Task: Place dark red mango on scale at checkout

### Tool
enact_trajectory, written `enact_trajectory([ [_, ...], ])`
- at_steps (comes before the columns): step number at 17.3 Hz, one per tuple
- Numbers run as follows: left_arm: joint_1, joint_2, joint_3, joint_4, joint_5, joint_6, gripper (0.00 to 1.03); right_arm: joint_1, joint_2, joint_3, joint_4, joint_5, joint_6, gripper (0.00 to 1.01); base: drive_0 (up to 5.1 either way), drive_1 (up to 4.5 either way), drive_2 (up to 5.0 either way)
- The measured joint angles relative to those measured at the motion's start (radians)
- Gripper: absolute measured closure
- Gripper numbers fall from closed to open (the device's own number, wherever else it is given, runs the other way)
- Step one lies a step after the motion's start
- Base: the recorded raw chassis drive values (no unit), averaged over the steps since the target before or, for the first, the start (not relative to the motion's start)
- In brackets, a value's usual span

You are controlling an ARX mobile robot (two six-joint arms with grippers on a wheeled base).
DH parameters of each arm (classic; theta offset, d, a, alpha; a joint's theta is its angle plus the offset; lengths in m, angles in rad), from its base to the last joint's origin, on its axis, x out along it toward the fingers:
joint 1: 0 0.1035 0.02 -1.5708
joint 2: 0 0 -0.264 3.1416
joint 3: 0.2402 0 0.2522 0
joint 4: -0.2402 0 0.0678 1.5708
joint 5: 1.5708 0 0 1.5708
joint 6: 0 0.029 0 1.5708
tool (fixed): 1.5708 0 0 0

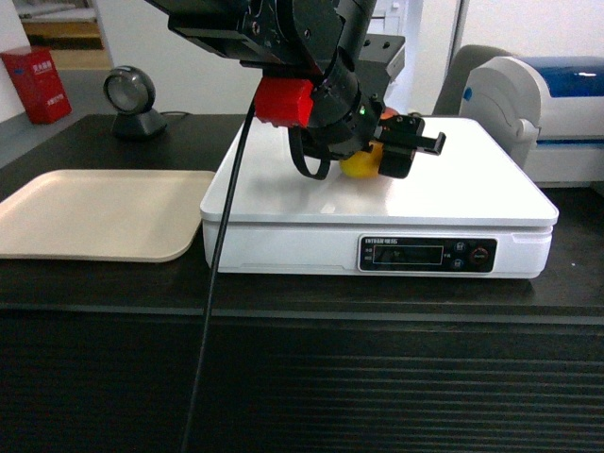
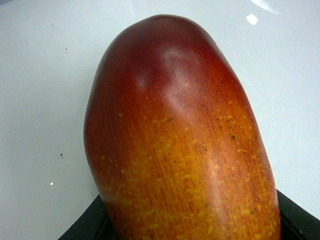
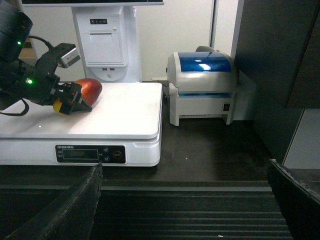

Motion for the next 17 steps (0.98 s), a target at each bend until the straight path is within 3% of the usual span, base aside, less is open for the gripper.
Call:
enact_trajectory([
  [5, -0.024, 0.022, 0.038, -0.022, -0.023, -0.014, 0.45, 0.000, 0.000, 0.000, 0.000, 0.000, 0.000, 0.03, 0.0, 0.00, 0.0],
  [8, -0.025, 0.024, 0.049, -0.024, -0.020, -0.014, 0.13, 0.000, 0.000, 0.000, 0.000, 0.000, 0.000, 0.03, 0.0, 0.00, 0.0],
  [10, -0.021, 0.024, 0.051, -0.017, -0.018, -0.014, 0.03, 0.000, 0.000, 0.000, 0.000, 0.000, 0.000, 0.03, 0.0, 0.00, 0.0],
  [17, 0.029, -0.098, -0.010, 0.095, 0.000, -0.024, 0.05, 0.000, 0.000, 0.000, 0.000, 0.000, 0.000, 0.03, 0.0, 0.00, 0.0],
])
